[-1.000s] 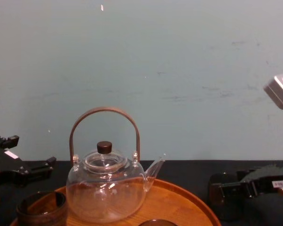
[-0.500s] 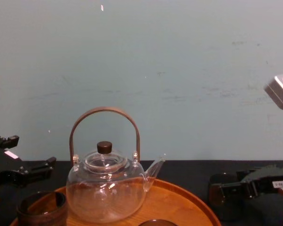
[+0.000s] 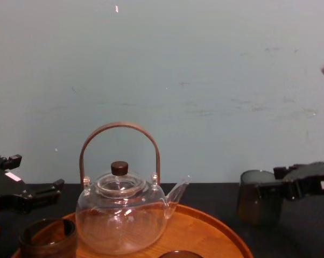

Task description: Pick up the glass from the table and place it on the tray.

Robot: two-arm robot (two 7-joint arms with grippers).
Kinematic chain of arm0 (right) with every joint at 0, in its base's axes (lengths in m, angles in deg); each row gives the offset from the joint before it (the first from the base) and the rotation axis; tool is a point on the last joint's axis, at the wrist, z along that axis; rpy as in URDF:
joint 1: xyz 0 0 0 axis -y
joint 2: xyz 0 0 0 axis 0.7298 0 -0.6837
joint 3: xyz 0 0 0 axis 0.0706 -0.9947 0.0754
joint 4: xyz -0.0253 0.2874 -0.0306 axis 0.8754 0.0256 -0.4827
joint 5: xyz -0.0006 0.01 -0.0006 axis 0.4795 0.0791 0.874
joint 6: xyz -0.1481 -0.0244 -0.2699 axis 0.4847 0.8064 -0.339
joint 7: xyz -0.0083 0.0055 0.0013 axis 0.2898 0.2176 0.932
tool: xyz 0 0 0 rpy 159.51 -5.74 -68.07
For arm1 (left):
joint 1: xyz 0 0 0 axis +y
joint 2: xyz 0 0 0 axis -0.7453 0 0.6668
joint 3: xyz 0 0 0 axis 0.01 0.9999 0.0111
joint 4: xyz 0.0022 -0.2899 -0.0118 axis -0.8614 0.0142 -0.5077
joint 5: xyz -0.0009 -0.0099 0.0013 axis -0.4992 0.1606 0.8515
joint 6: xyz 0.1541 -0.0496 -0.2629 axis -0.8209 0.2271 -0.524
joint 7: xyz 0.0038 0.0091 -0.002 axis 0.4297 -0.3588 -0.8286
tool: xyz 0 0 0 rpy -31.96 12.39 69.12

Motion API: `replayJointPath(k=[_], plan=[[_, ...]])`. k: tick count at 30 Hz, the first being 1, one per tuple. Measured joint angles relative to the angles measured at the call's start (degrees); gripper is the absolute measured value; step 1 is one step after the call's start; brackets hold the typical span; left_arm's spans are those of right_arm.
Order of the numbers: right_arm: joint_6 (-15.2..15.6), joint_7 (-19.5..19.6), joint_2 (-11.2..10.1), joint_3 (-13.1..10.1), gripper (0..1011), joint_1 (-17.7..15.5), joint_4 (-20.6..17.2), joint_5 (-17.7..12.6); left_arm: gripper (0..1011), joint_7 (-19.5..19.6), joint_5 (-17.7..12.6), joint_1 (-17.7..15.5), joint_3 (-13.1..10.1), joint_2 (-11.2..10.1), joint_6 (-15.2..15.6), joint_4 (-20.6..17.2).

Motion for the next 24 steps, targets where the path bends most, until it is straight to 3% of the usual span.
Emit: replayJointPath(k=[12,24], plan=[[-0.88,-0.6,-1.33,-0.26,890,-0.49,-3.34,-0.99,1001,0.0,0.0,0.0,0.0,0.0,0.0,0.0],[-2.13,-3.27,-2.41,1.87,890,0.45,-5.5,-1.88,1001,0.0,0.0,0.0,0.0,0.0,0.0,0.0]])
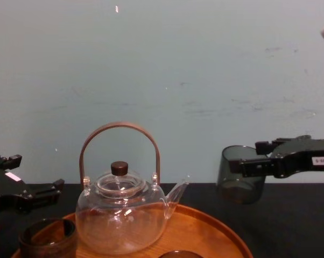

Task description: Pick up the glass from the table and place it on the tray.

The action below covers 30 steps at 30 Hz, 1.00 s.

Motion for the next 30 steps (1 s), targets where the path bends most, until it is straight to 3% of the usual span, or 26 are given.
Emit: replayJointPath(k=[14,30], plan=[[-1.21,-2.71,0.23,3.94,890,1.84,1.13,-0.18,1001,0.0,0.0,0.0,0.0,0.0,0.0,0.0],[-3.47,-4.57,2.73,8.05,890,4.7,6.19,0.52,1001,0.0,0.0,0.0,0.0,0.0,0.0,0.0]])
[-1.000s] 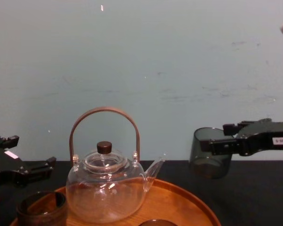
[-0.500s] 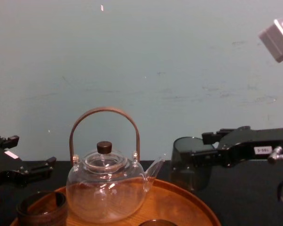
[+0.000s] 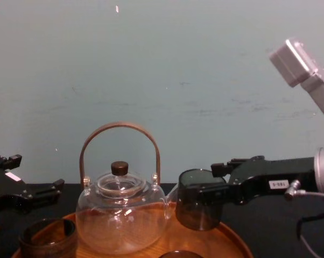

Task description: Pick up the glass from the table and place it on the tray.

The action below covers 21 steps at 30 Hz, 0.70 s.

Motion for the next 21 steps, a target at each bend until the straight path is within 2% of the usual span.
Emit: replayJointPath(k=[10,21], plan=[[-0.78,0.0,1.18,1.13,890,0.99,3.09,1.01,1001,0.0,0.0,0.0,0.0,0.0,0.0,0.0],[-0.98,0.37,1.73,1.36,890,1.21,5.2,2.12,1001,0.0,0.0,0.0,0.0,0.0,0.0,0.0]])
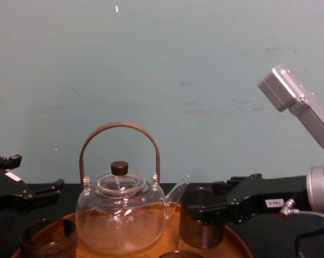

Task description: Pick up the glass from the table and place it on the tray.

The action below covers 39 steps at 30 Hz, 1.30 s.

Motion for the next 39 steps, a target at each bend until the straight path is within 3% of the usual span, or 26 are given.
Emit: replayJointPath(k=[39], plan=[[0.16,0.16,1.12,-0.23,889,-0.39,2.86,1.91,1001,0.0,0.0,0.0,0.0,0.0,0.0,0.0]])
